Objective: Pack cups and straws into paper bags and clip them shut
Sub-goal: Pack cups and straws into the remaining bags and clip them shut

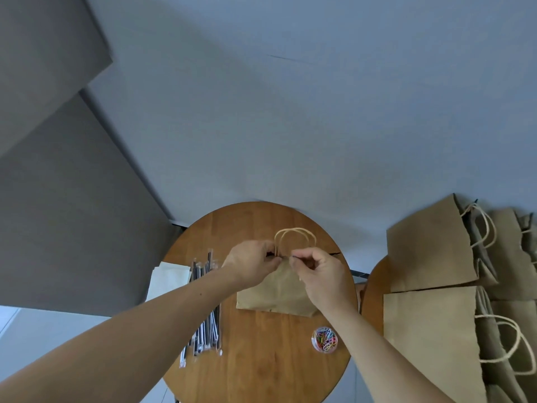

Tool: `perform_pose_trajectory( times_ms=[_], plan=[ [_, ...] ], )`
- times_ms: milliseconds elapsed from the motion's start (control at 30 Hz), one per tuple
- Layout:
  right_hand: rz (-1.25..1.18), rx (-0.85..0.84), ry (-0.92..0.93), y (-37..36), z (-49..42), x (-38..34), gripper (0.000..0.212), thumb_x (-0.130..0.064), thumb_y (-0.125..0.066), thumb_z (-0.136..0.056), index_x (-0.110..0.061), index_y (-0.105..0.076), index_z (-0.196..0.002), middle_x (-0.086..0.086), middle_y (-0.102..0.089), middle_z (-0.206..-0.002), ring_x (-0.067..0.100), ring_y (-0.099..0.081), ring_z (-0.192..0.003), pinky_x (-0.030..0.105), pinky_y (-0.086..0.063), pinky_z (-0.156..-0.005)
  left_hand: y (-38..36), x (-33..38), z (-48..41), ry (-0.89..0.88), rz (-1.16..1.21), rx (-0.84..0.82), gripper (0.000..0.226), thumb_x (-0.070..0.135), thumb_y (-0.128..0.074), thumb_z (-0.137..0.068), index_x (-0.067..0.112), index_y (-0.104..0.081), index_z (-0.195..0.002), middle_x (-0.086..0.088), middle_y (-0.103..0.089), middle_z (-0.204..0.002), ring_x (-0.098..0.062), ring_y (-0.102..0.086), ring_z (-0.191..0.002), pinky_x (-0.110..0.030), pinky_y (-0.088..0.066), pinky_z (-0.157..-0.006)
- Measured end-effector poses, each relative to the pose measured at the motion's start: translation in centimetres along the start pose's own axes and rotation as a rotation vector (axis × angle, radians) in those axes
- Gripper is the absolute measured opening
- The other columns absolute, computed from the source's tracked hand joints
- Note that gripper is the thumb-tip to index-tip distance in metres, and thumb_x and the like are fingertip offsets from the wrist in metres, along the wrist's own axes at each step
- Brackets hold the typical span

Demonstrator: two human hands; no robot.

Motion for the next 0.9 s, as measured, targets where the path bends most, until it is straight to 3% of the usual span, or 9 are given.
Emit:
perform_pose_trajectory(
  times_ms=[167, 267, 467, 600, 733, 833, 900],
  plan=[
    [-0.035, -0.002, -0.041, -0.54, -0.83, 0.3, 0.015, -0.013, -0.075, -0.086, -0.02, -0.068, -0.098, -0.006, -0.069, -0.081, 0.009, -0.065, -0.071, 0.016, -0.05, -0.062, -0.04, -0.16, -0.13, -0.011, 0.006, -0.001, 0.016, 0.037, -0.058, -0.095, 0.032, -0.069, -0.106, 0.011, -0.072, -0.098, -0.013, -0.065, -0.089, -0.025, -0.044, -0.067],
    [0.035, 0.0, 0.017, -0.45, -0.88, 0.58, 0.011, -0.013, -0.075, -0.085, -0.023, -0.072, -0.09, -0.01, -0.071, -0.081, 0.005, -0.066, -0.075, 0.015, -0.051, -0.065, -0.04, -0.25, -0.22, -0.01, 0.007, -0.018, 0.018, 0.037, -0.057, -0.095, 0.032, -0.068, -0.108, 0.011, -0.072, -0.098, -0.012, -0.065, -0.089, -0.027, -0.049, -0.07],
    [0.14, -0.001, 0.118, -0.31, -0.72, 0.5, 0.017, -0.012, -0.068, -0.091, -0.021, -0.075, -0.103, -0.005, -0.066, -0.094, -0.004, -0.06, -0.09, 0.006, -0.045, -0.074, 0.0, -0.23, -0.27, -0.018, 0.021, -0.031, 0.02, 0.037, -0.056, -0.096, 0.035, -0.068, -0.111, 0.013, -0.072, -0.098, -0.01, -0.065, -0.089, -0.031, -0.054, -0.075],
    [0.178, -0.011, 0.095, -0.36, -0.69, 0.56, 0.022, -0.013, -0.067, -0.092, -0.017, -0.07, -0.113, -0.007, -0.065, -0.099, -0.006, -0.06, -0.088, 0.005, -0.045, -0.077, -0.06, -0.35, -0.35, -0.017, 0.026, -0.032, 0.02, 0.036, -0.057, -0.095, 0.032, -0.069, -0.11, 0.011, -0.072, -0.097, -0.011, -0.065, -0.089, -0.035, -0.055, -0.077],
    [0.117, 0.099, 0.072, -0.33, -0.95, 0.61, 0.01, -0.01, -0.078, -0.082, -0.016, -0.073, -0.088, -0.013, -0.07, -0.082, -0.003, -0.064, -0.077, 0.008, -0.048, -0.066, -0.2, -0.53, -0.37, -0.016, 0.032, -0.017, 0.018, 0.037, -0.058, -0.094, 0.034, -0.07, -0.107, 0.013, -0.072, -0.098, -0.01, -0.065, -0.089, -0.033, -0.054, -0.077],
    [0.121, 0.097, 0.105, -0.47, -0.86, 0.78, 0.01, -0.005, -0.077, -0.081, -0.014, -0.073, -0.082, -0.014, -0.071, -0.094, -0.003, -0.065, -0.085, 0.01, -0.05, -0.07, -0.36, -0.68, -0.36, -0.023, 0.028, 0.002, 0.017, 0.037, -0.058, -0.095, 0.033, -0.069, -0.106, 0.013, -0.072, -0.097, -0.01, -0.065, -0.088, -0.031, -0.053, -0.074],
    [0.117, 0.092, 0.123, -0.47, -0.8, 0.9, 0.01, -0.004, -0.077, -0.081, -0.013, -0.074, -0.082, -0.014, -0.072, -0.092, -0.002, -0.066, -0.083, 0.009, -0.05, -0.069, -0.48, -0.76, -0.33, -0.032, 0.018, 0.016, 0.018, 0.037, -0.057, -0.095, 0.033, -0.068, -0.109, 0.012, -0.072, -0.095, -0.01, -0.065, -0.086, -0.029, -0.051, -0.071]
  ],
)
Point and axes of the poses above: each hand's wrist, its own z-axis away from the middle knuckle, its own y-axis out of the back of the hand, x = y × z, the point moved 1 cm from there along -z, towards the middle knuckle
